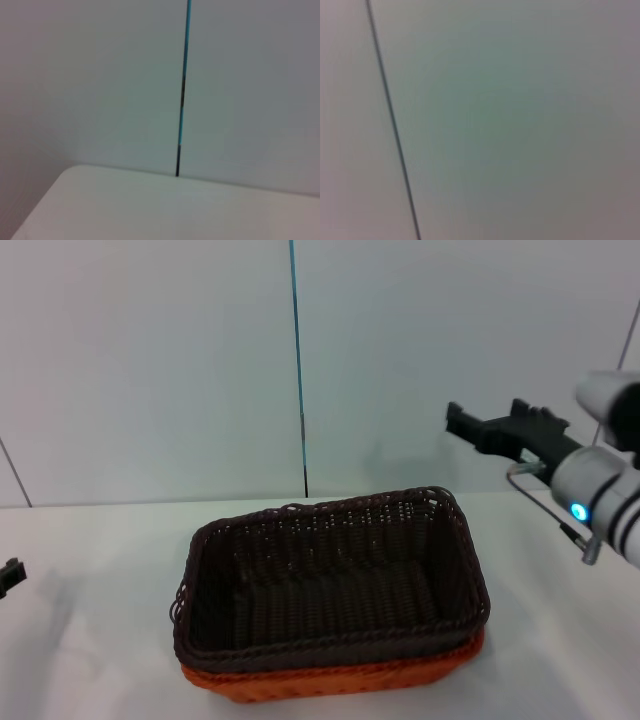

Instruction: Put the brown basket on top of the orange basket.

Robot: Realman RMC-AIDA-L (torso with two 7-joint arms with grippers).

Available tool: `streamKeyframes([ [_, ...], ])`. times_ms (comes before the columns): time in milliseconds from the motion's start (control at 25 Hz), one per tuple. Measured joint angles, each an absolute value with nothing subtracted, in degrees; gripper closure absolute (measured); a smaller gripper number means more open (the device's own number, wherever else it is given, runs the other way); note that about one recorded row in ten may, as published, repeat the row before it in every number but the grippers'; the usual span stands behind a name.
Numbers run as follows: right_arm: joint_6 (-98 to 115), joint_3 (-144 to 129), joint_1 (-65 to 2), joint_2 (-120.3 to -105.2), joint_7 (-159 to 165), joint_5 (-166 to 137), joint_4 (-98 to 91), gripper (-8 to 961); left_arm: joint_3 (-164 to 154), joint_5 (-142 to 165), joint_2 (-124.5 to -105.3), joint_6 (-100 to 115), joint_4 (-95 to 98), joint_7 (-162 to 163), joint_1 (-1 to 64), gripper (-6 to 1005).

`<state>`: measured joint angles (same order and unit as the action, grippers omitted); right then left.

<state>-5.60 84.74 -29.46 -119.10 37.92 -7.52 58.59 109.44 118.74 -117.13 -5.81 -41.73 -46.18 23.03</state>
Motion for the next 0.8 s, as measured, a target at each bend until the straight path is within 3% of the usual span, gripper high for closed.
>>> streamKeyframes([
  [280, -29.26, 92.07, -29.51, -118.91, 38.04, -7.56, 45.91, 16, 110.49, 118.73, -120.22, -2.47, -44.65, -46.24, 22.80, 64],
  [640, -29.32, 99.30, -27.06, -118.84, 37.55, -15.29, 44.55, 16, 110.07, 118.73, -123.52, 3.08, -47.59, -46.04, 20.86, 64],
  [800, -29.41, 102.74, -25.49, -118.95, 37.61, -18.73, 44.67, 16, 109.97, 118.63, -123.66, 3.44, -47.66, -45.93, 20.56, 64],
])
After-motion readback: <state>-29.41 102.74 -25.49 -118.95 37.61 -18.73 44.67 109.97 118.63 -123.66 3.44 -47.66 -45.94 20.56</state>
